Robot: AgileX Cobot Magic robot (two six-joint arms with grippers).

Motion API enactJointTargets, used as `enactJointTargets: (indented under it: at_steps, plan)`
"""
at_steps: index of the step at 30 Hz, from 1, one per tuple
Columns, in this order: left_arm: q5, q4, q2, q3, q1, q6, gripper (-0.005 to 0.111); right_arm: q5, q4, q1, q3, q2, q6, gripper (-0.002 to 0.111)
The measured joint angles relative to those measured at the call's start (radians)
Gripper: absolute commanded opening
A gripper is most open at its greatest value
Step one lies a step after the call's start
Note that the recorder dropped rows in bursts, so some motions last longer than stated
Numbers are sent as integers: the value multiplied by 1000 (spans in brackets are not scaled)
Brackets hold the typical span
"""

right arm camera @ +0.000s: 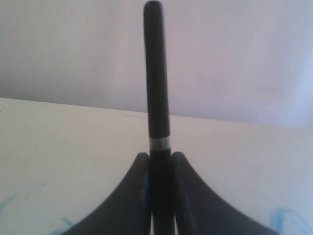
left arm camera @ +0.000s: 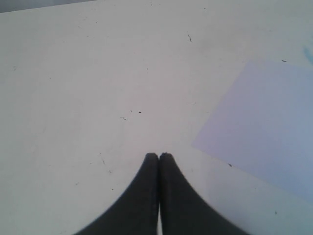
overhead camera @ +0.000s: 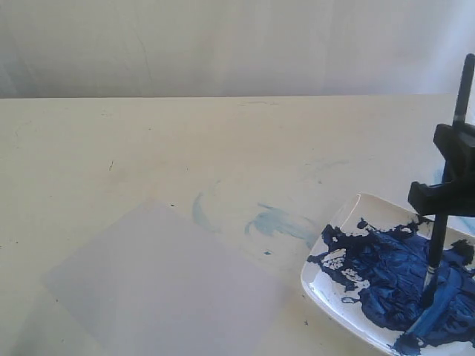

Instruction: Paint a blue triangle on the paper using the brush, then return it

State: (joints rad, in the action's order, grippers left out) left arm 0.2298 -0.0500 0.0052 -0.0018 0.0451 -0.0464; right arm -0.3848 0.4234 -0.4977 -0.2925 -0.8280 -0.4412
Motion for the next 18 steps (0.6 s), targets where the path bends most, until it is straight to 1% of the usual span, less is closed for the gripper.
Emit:
enactJointTargets:
  at_steps: [2, 5, 7, 10, 13, 18]
  plan:
    - [0, 0, 0, 0, 0, 0, 0, 31, 84, 0, -24, 0, -91, 0]
    - [0, 0, 0, 0, 0, 0, 0, 41, 266, 0, -47, 0, -281, 0]
    - [0, 0, 0, 0, 0, 0, 0, 31, 410, 0, -51, 0, -413, 0]
    - [0, 0, 0, 0, 0, 0, 0, -10, 571, 0, -51, 0, -552, 0]
    - [0, 0, 0, 0, 0, 0, 0, -39, 633, 0, -51, 0, -618, 0]
    - [0, 0, 0, 0, 0, 0, 0, -51, 653, 0, -51, -29, -645, 0]
